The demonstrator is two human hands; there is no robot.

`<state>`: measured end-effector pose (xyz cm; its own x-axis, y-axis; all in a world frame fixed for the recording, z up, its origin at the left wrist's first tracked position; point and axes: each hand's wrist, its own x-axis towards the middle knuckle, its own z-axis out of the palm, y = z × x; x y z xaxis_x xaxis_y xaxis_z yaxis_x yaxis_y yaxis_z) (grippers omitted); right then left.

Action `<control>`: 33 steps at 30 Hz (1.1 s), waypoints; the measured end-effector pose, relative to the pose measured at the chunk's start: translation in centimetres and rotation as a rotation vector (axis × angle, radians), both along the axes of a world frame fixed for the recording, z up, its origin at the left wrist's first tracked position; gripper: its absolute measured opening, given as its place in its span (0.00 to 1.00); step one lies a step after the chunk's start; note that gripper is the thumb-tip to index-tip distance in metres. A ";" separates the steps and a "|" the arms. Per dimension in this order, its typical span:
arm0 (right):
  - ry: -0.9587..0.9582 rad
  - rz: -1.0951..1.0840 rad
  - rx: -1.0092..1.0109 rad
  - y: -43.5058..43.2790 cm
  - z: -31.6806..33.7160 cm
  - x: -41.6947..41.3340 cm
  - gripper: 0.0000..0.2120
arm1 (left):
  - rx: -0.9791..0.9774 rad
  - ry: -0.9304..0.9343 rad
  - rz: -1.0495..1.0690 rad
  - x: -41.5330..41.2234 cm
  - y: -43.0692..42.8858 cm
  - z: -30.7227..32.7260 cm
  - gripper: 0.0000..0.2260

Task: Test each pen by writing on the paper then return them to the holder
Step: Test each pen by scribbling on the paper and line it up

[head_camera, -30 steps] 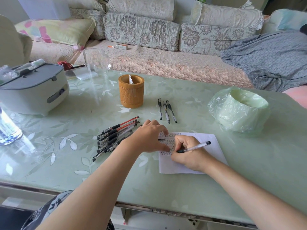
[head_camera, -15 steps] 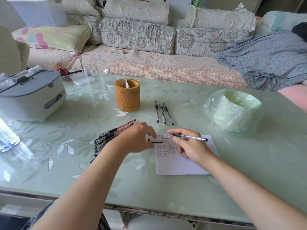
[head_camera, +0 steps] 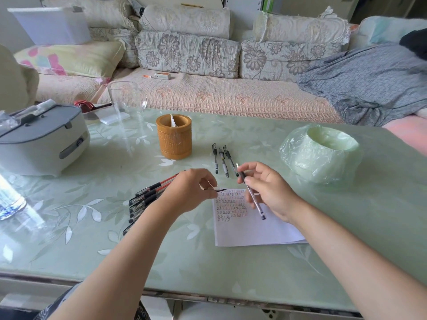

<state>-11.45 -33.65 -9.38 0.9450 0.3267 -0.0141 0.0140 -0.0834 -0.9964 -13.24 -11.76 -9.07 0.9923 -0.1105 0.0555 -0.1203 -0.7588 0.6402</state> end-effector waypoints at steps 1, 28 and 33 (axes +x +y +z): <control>-0.077 -0.017 -0.117 0.0 0.0 0.1 0.12 | -0.032 0.009 0.014 0.0 0.0 0.1 0.07; -0.848 0.050 -0.908 0.3 -0.1 -0.3 0.14 | -0.446 0.384 -0.077 -1.5 -0.9 2.5 0.09; -0.913 0.077 -1.100 1.0 -0.4 -1.2 0.21 | -0.434 0.438 -0.078 -1.7 -1.3 1.5 0.05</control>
<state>-12.65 -32.67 -9.83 0.7418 0.5985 0.3027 0.6428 -0.7631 -0.0664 -14.93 -13.11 -7.59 0.9231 -0.2420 -0.2990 0.1790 -0.4179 0.8907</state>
